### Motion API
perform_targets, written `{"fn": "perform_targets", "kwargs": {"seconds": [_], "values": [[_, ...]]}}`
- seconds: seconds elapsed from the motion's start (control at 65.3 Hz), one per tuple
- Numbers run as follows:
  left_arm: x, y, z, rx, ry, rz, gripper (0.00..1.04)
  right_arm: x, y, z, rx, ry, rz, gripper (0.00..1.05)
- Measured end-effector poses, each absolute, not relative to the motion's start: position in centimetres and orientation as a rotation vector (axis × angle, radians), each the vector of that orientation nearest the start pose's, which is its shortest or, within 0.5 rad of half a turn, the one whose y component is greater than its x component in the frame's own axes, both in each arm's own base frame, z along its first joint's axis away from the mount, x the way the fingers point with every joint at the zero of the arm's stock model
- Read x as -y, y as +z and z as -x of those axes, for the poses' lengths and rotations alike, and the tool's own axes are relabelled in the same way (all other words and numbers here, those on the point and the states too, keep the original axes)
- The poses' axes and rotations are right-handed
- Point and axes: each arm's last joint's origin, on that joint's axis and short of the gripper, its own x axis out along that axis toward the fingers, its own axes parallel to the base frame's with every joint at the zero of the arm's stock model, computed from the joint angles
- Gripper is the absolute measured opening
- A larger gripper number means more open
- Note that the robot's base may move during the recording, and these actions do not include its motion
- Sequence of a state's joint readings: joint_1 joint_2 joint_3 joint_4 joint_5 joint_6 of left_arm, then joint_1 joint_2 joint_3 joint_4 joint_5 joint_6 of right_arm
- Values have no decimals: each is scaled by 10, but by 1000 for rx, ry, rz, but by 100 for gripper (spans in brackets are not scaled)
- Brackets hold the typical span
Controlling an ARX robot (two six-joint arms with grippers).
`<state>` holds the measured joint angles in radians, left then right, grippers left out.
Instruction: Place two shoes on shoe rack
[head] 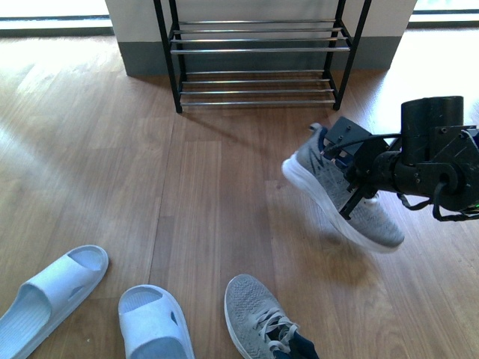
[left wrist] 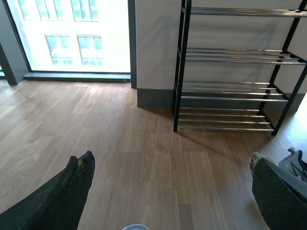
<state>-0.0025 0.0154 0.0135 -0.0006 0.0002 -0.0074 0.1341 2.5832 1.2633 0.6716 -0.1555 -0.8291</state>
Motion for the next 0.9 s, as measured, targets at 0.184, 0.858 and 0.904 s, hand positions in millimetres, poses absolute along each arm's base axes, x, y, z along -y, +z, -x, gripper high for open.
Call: {"fn": "perform_targets", "kwargs": {"seconds": [0.184, 0.858, 0.904], "values": [[0, 167, -98, -2, -3, 7, 95, -31, -55, -394, -155, 869, 1588, 3], [0, 167, -98, -2, -3, 7, 95, -34, -31, -392, -954, -14, -66, 96], [0, 167, -98, -2, -3, 7, 95, -35, -32, -389, -969, -79, -180, 96]]}}
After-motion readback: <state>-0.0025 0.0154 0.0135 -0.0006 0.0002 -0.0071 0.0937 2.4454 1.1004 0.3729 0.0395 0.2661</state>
